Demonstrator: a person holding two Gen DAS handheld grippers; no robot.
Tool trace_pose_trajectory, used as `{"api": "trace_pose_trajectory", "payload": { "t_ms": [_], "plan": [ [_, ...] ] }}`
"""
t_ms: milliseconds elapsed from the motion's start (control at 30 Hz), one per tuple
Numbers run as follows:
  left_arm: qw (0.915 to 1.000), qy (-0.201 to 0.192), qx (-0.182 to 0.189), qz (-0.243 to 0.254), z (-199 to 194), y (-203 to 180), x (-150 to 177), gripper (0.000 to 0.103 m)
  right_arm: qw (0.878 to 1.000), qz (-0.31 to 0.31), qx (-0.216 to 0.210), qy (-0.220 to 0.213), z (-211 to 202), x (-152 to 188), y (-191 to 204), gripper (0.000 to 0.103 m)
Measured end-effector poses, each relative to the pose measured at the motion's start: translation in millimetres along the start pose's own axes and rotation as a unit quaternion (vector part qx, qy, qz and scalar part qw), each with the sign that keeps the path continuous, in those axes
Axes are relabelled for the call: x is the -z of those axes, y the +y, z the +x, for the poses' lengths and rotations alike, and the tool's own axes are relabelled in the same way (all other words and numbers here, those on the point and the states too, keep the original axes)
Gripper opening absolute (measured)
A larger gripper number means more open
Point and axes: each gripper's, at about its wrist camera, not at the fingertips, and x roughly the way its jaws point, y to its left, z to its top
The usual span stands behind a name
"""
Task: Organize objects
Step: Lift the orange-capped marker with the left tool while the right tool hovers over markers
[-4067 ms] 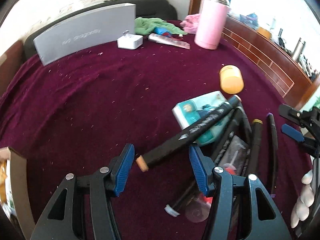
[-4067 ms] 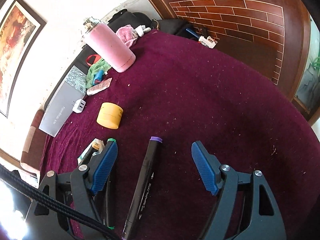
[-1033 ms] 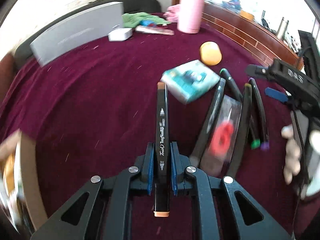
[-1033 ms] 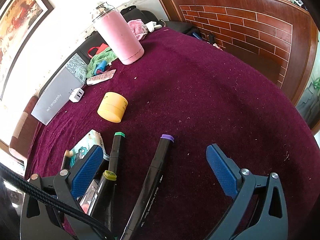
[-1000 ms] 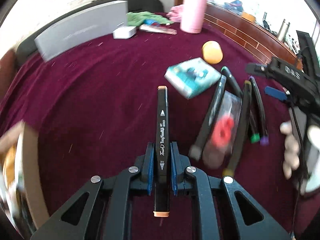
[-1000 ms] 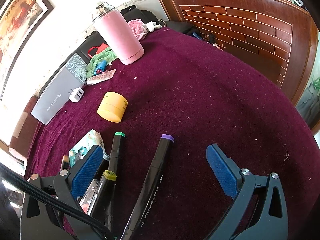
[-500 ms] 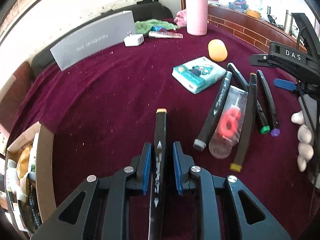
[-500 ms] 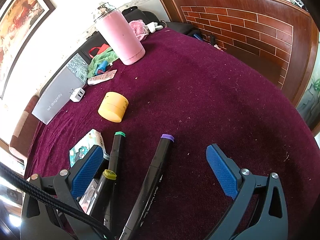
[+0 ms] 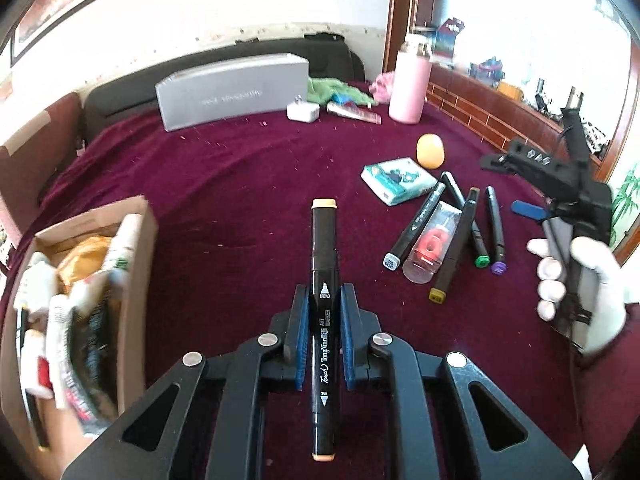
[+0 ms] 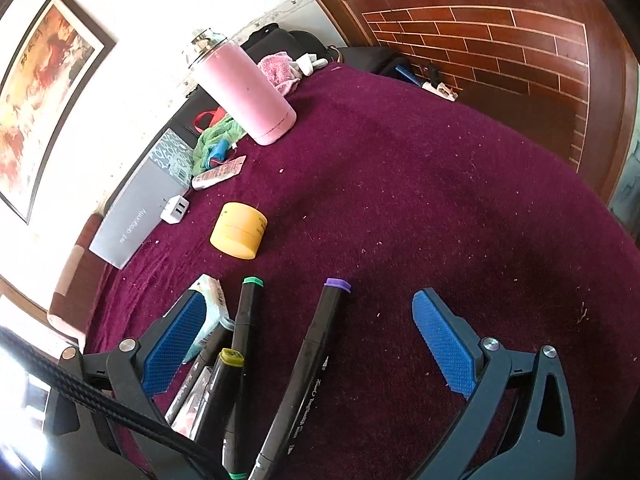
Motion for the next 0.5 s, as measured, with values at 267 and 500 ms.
{"api": "trace_pose_trajectory", "payload": {
  "t_ms": [267,500],
  "plan": [
    [0.9988,-0.007,0.019,-0.045,-12,21,12,0.012,0.997,-0.053,0.034,0.039,7,-1,13,0.102],
    [0.9990,0.042,0.005,-0.012,23,0,23,0.012,0.990,-0.093,0.081,0.066,-31,6,32,0.094]
  ]
}}
